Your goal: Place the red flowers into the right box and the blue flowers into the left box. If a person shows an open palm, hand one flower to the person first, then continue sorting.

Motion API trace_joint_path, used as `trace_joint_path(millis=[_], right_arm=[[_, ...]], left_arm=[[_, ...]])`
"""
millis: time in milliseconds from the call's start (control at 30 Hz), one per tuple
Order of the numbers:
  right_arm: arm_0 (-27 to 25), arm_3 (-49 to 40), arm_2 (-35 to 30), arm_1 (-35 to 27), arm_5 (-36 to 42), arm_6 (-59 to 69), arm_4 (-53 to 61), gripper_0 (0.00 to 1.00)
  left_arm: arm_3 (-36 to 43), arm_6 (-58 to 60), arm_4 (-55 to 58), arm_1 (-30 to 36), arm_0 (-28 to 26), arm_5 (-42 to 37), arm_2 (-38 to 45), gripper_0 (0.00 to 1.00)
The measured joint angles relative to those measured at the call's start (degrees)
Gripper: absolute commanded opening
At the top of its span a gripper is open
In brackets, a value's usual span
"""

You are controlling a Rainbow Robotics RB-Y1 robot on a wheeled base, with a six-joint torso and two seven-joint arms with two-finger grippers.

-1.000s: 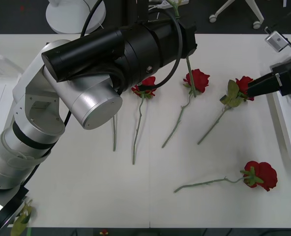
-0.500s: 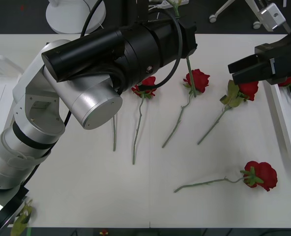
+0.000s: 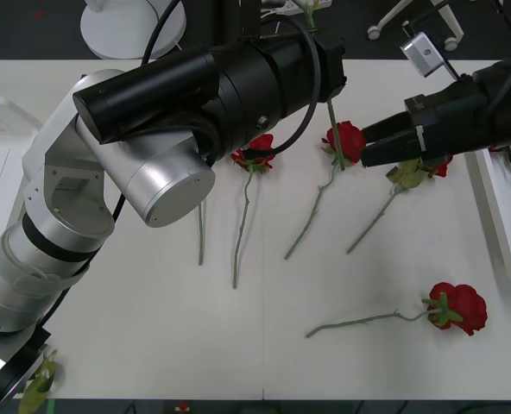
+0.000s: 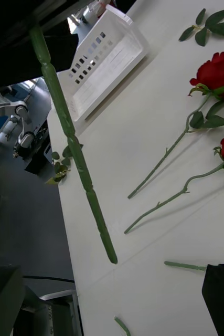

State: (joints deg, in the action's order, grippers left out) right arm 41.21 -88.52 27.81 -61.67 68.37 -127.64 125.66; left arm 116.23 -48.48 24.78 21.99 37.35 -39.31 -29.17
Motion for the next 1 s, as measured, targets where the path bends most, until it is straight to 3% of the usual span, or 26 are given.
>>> trace_joint_path(millis=[133, 633, 700, 767, 800, 867, 967, 1000], right_arm=[[0.0, -2.6, 0.0, 1.2, -1.2, 5.7, -2.3, 1.00], [0.0, -3.9, 1.4, 6.6, -5.5, 5.8, -5.3, 1.00], [0.0, -3.9, 1.9, 6.9, -5.9, 5.8, -5.4, 0.90], [0.0, -4.0, 2.4, 7.1, -6.0, 5.8, -5.6, 0.69], [0.0, -4.0, 2.7, 7.1, -6.0, 5.8, -5.8, 0.64], [0.1, -4.0, 3.2, 7.1, -6.2, 5.9, -5.9, 0.41], [0.1, -4.0, 3.5, 7.1, -6.8, 6.1, -5.9, 0.20], [0.1, -4.0, 3.6, 7.2, -6.8, 6.4, -5.9, 0.18]], left_arm=[[0.0, 0.0, 0.0, 0.0, 0.0, 0.0, 0.0, 0.00], [0.0, 0.0, 0.0, 0.0, 0.0, 0.0, 0.0, 0.00], [0.0, 0.0, 0.0, 0.0, 0.0, 0.0, 0.0, 0.00], [0.0, 0.0, 0.0, 0.0, 0.0, 0.0, 0.0, 0.00], [0.0, 0.0, 0.0, 0.0, 0.0, 0.0, 0.0, 0.00], [0.0, 0.0, 0.0, 0.0, 0.0, 0.0, 0.0, 0.00], [-0.1, 0.0, -0.2, 0.0, 0.0, 0.0, 0.0, 0.00], [-0.1, 0.0, -0.3, 0.0, 0.0, 0.0, 0.0, 0.00]])
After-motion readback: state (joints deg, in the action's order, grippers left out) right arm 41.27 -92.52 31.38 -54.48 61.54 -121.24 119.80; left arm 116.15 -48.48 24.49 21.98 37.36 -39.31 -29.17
